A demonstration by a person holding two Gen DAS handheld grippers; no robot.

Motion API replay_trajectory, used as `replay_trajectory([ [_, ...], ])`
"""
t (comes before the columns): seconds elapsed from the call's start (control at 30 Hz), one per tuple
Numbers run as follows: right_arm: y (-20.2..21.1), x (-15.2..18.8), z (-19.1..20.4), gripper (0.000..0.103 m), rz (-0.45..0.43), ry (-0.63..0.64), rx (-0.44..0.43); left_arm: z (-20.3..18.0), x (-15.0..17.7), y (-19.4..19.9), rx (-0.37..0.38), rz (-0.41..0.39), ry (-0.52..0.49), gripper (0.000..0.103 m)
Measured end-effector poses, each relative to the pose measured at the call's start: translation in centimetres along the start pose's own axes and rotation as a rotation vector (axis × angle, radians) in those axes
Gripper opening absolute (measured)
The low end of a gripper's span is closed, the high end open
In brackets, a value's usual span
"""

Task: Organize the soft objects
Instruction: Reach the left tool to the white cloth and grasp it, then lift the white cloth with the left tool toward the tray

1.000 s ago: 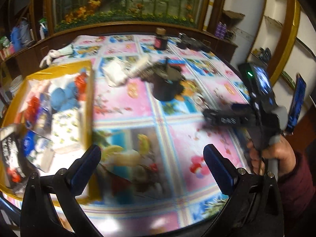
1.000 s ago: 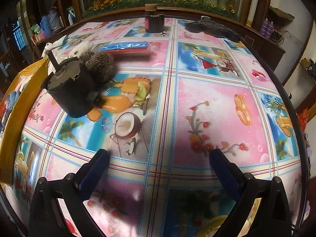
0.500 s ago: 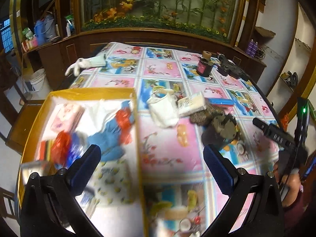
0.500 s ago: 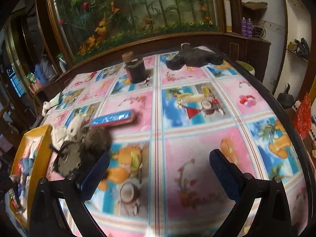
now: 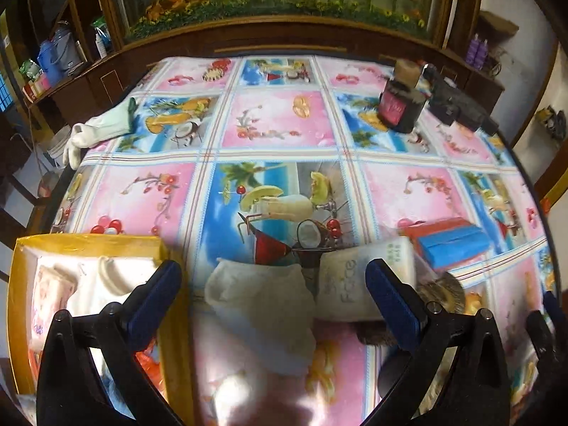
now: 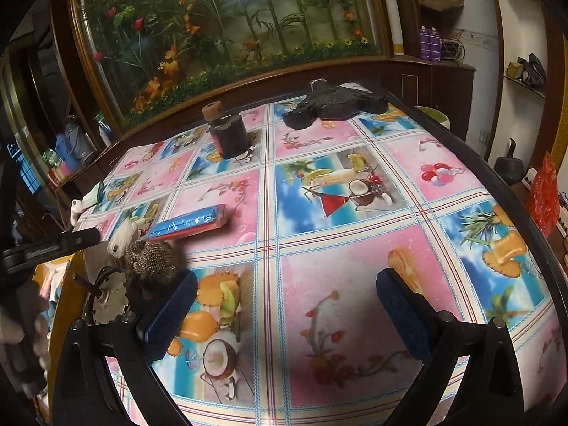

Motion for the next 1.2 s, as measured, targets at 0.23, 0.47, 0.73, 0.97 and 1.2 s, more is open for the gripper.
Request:
replay_trajectory([
  [0.23,-0.3,0.0,0.2,0.102,0.011,0.014,0.009,0.3,0.8,-1.5,0.047,0.121,0.045,0.095],
  [0.47,-0.5,0.1,0.0,0.102,0.015,0.018,0.019,1.3,3.2,-0.6,0.083,0.212,0.037,0.053],
  [0.73,-0.5,0.3,-0.1,0.102,0.023,0.017,0.027,0.4,7.7,1.5,0.082,0.311,-0.080,0.053],
  [0.97,-0.5,0.4,-0.3,0.102,0.032,0.011,0.022,-0.9,11.5,5.7,0.255,0.337,-0.087,0.053],
  [1.2,-0.5,0.5,-0.4,0.102,0.036,0.001,0.011,-2.3,13.5,6.9,0.226,0.232,-0.169,0.053],
])
Point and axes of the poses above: each gripper's, at about its wrist camera, not at the fingertips, and y roughly against the way its jaws point, z to its left, x to its underside, the point moved 6 cm from there along -y, roughly the way its jaws point, and after that the axes turned 8 degrees about y, right-handed, at the moved point
